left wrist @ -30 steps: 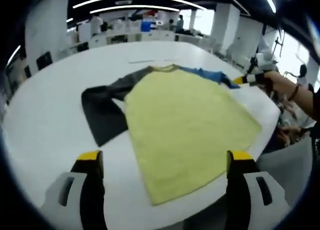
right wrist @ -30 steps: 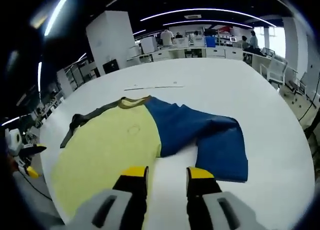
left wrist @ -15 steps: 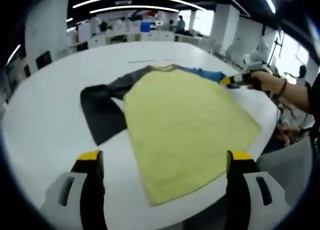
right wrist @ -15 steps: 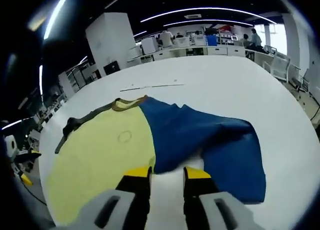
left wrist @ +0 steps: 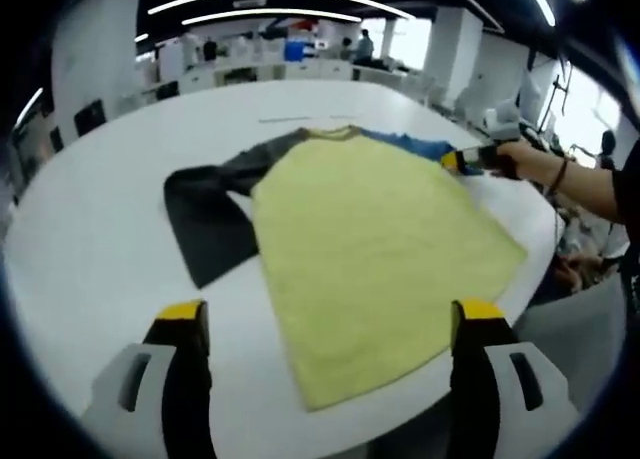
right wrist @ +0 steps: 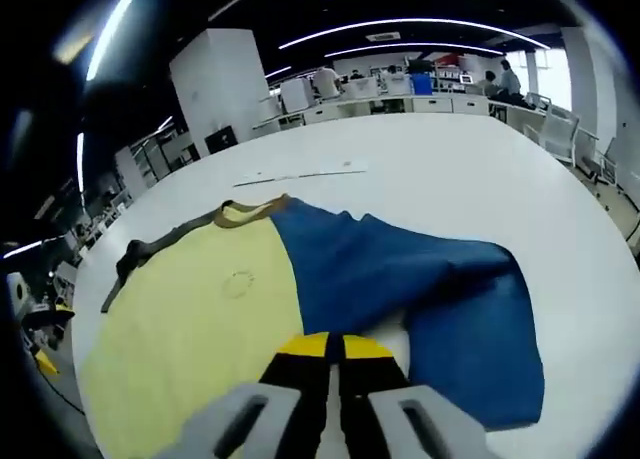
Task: Fold the garment on the visible template until the final outline fits inside the template.
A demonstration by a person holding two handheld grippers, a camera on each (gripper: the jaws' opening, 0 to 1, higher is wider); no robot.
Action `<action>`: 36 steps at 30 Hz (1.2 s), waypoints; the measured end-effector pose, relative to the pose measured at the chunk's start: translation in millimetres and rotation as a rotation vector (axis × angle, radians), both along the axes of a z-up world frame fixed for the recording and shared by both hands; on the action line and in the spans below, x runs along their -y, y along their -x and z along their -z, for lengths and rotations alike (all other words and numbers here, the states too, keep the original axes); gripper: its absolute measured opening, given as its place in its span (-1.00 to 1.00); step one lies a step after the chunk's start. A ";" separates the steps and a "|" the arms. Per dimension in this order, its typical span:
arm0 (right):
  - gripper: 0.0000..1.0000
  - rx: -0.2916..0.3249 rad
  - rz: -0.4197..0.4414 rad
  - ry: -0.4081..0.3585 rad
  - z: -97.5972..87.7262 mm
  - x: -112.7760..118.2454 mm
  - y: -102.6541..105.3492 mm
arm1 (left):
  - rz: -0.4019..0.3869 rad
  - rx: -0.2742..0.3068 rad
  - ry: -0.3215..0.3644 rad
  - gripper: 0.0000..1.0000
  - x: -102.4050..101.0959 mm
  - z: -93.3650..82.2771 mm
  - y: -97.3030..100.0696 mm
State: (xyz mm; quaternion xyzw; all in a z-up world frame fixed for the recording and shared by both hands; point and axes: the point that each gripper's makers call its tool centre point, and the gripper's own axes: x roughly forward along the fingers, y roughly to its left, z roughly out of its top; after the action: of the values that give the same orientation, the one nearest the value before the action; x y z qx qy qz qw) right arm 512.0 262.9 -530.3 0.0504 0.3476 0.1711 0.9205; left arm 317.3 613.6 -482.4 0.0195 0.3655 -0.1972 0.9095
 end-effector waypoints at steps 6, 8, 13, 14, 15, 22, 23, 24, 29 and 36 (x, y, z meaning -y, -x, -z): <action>-1.00 0.036 0.003 0.011 -6.2 2.2 -6.1 | 0.006 -0.003 -0.004 0.93 0.4 0.7 -0.1; -1.00 0.039 0.003 0.017 -6.3 2.6 -7.2 | 0.007 -0.006 -0.006 0.91 0.1 1.4 0.2; -1.00 0.049 -0.005 0.056 -4.1 2.2 -8.5 | 0.007 -0.008 -0.008 0.92 -0.8 1.7 1.0; -1.00 0.051 -0.007 0.060 -4.2 1.8 -8.7 | 0.009 -0.005 -0.010 0.92 -0.9 1.4 0.8; -1.00 0.057 -0.012 0.069 -4.8 0.7 -7.9 | 0.009 -0.003 -0.011 0.93 -1.1 1.1 0.8; -1.00 0.051 -0.005 0.067 -5.7 -0.9 -4.8 | 0.009 0.005 -0.014 0.94 -3.0 -0.3 0.8; -1.00 0.052 0.001 0.066 -6.9 0.4 -4.5 | 0.009 0.005 -0.014 0.95 -3.1 -0.3 0.8; -0.98 0.054 0.010 0.063 -9.4 1.9 -3.7 | 0.008 0.006 -0.013 0.95 -2.9 -0.5 0.6; -0.72 0.071 0.032 0.061 -19.8 9.7 -2.0 | 0.007 0.013 -0.010 0.96 -2.4 -1.6 -0.2; -0.55 0.088 0.023 0.159 -26.9 28.2 6.6 | 0.016 0.014 -0.008 0.97 0.2 -2.0 0.2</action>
State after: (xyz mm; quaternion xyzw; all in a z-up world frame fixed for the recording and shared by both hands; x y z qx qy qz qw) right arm 505.4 234.7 -503.5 -0.0265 0.3188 0.1342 0.9379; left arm 317.1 613.4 -480.4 0.0276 0.3597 -0.2027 0.9104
